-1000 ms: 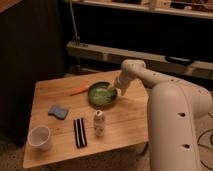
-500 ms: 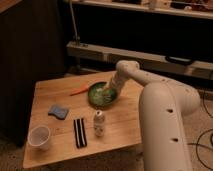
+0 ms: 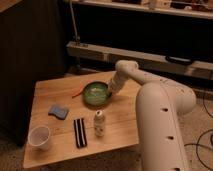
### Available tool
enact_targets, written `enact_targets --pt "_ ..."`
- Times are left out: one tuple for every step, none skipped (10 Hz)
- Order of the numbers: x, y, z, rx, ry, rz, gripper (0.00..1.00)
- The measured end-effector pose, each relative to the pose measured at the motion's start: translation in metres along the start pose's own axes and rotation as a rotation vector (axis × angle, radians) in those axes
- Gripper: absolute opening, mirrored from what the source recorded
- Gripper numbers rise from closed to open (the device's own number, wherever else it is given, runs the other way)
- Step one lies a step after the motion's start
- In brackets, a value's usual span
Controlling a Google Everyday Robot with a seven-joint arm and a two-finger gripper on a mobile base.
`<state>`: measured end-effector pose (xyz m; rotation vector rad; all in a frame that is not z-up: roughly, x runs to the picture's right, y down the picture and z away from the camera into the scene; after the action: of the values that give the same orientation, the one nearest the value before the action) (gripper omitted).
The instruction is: Drag the ceramic bowl in a circle
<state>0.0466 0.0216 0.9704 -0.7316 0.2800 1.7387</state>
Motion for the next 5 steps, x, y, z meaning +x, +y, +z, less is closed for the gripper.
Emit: enact_targets --pt "0.0 -0.006 -0.01 0.002 -0.007 0.011 0.0" --pt "0.0 -0.015 -0.02 0.01 -0.016 0.022 0.0" --pt "0.001 -0.029 -0.036 0.03 -0.028 0.036 0.0" --pt "0.004 -0.042 -0.047 0.062 -0.027 0.041 0.0" --pt "0.007 -0.053 -0.057 0.093 -0.026 0.044 0.0"
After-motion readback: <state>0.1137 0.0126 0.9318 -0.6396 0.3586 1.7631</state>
